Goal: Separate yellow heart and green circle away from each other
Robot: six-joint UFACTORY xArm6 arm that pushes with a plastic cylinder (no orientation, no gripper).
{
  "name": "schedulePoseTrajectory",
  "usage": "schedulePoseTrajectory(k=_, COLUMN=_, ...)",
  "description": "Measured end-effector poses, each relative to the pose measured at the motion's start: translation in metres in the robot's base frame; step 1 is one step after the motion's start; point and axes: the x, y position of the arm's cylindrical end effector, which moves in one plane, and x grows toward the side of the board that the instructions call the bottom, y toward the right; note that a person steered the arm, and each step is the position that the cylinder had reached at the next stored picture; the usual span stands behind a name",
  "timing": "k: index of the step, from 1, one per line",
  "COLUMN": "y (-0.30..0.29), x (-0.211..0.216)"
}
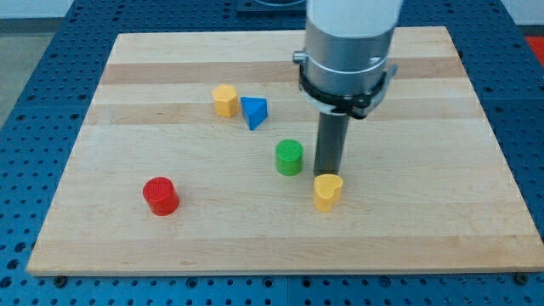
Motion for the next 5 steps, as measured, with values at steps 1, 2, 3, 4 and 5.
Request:
schedulePoseTrajectory(k=1, y=-0.027, x=0.004)
schedulePoseTrajectory(k=2, y=-0.047, x=0.005)
schedulePoseTrajectory(k=3, y=-0.053, x=0.005)
schedulePoseTrajectory(k=4, y=-0.059, x=0.005)
schedulePoseTrajectory(k=5, y=-0.067, x=0.004)
